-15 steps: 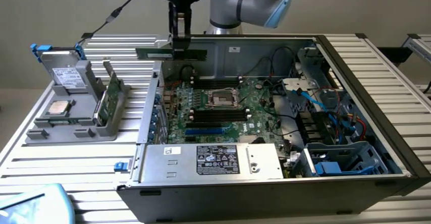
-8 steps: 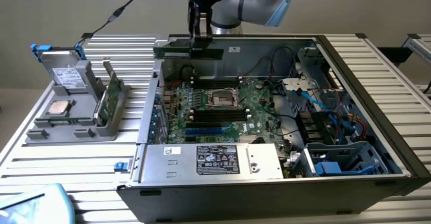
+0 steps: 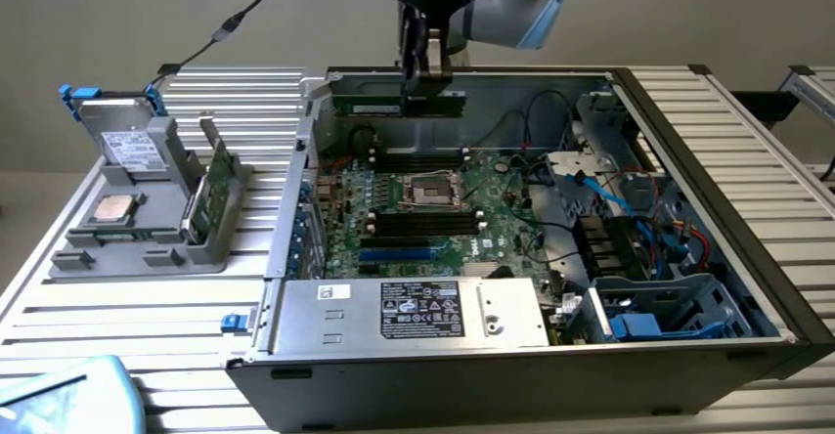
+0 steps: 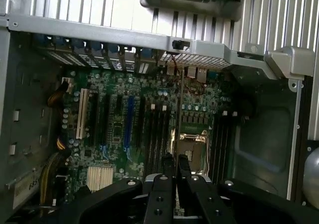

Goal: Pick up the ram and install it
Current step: 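Pick up the ram and move it above insertion slot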

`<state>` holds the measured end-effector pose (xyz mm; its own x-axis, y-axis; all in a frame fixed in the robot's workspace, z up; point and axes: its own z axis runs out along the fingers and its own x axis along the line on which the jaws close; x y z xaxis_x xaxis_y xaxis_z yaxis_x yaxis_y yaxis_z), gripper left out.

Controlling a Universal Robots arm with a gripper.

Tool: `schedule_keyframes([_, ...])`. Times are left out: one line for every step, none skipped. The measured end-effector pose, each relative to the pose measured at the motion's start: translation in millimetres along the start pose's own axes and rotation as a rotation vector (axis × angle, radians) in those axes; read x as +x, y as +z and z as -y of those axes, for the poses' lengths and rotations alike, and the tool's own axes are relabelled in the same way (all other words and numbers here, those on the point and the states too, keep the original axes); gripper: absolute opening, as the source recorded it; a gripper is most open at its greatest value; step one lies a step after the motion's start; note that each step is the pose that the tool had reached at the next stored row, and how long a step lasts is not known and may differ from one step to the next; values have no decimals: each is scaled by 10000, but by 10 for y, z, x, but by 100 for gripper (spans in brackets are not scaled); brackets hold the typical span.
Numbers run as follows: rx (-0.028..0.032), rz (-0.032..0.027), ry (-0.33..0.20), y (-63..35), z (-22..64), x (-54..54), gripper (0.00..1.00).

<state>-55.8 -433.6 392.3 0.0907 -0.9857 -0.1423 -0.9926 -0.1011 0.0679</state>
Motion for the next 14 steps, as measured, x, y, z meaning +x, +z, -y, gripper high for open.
schedule_keyframes([19,-2,-2,9,30,4,14])
schedule_keyframes([32,-5,-5,21,58,9,14])
schedule_keyframes([40,-9,-5,34,83,13,14])
schedule_keyframes([45,-13,-6,47,106,17,14])
schedule_keyframes([49,-18,-6,60,130,21,14])
schedule_keyframes([51,-22,-6,74,153,25,14])
schedule_keyframes([53,-30,-6,86,176,29,14])
schedule_keyframes([53,-40,-5,98,196,33,14])
schedule_keyframes([53,-57,-4,109,213,36,14])
schedule_keyframes([52,-82,-2,119,228,39,14])
schedule_keyframes([51,-105,-1,129,239,42,14])
schedule_keyframes([49,-133,1,138,246,44,14])
schedule_keyframes([48,-160,4,147,251,46,14])
schedule_keyframes([44,-197,7,157,256,48,14])
